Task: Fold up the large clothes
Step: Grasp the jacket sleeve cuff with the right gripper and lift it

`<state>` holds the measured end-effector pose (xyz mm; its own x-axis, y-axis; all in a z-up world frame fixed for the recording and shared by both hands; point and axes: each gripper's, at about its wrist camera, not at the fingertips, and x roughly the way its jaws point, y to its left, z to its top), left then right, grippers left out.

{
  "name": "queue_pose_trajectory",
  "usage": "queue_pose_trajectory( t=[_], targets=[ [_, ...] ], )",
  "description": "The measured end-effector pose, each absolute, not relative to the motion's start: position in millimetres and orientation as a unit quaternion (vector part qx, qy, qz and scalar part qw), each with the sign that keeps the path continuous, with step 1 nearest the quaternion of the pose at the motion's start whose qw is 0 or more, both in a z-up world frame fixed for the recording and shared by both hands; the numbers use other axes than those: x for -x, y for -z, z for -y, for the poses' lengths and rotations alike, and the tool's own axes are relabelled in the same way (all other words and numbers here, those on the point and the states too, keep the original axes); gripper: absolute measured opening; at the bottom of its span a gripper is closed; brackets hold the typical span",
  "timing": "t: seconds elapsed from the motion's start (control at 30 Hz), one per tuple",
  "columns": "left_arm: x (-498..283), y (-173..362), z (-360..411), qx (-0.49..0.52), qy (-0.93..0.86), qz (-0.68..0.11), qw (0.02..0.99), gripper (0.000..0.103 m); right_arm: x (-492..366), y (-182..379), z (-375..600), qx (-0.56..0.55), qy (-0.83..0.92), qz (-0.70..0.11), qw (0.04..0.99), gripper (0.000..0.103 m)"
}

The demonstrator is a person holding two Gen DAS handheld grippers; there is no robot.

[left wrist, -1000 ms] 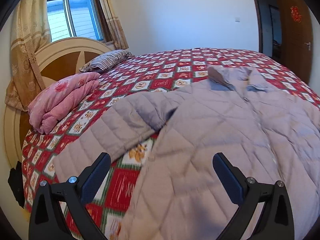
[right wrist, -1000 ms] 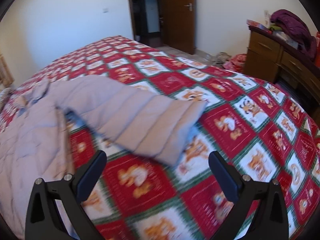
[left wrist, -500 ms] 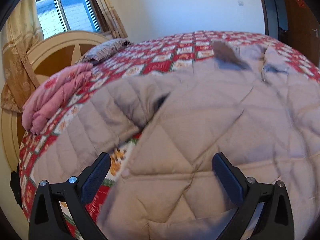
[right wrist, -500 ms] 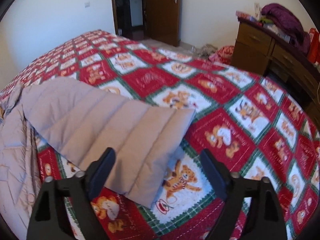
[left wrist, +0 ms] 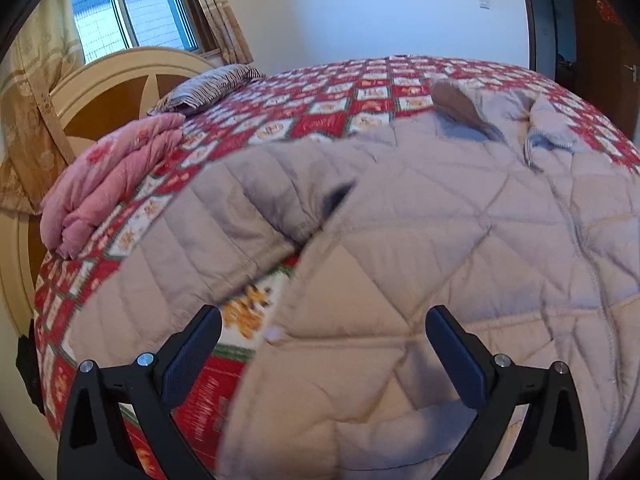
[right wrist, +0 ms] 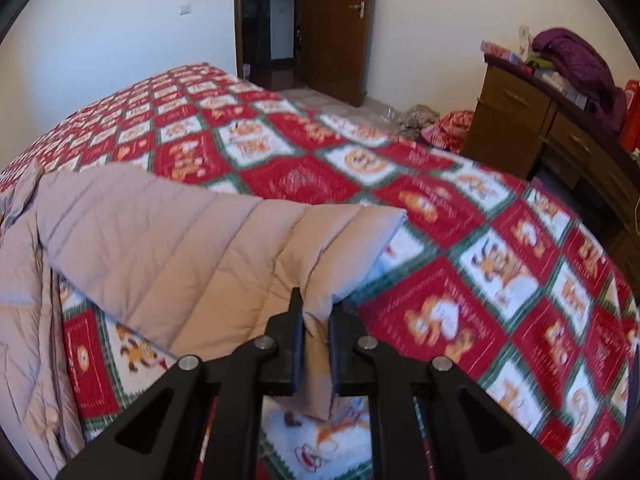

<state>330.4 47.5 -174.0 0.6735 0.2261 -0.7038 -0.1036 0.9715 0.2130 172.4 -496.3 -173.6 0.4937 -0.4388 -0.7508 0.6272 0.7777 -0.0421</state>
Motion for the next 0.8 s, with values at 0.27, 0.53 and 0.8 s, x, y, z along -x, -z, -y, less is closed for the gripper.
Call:
queue_pose_trajectory(
  t=[0.27,0.53,0.8],
  targets=[
    [-354,152,-60,-0.095,-0.106,-0.380,0.914,0.102,-212,121,469,-0.069,0.290,-0.352,0.887,0.010],
    [-377,161,-64,-0.084,-0.106,-0.395,0.909,0.102,-266,88,393,-0.009,0.223,-0.324,0.919,0.010],
    [-382,162,-60,-0.074,-0.075,-0.387,0.916,0.102,-325,90,305,0.036,0.147,-0.313,0.938,0.010]
  ],
)
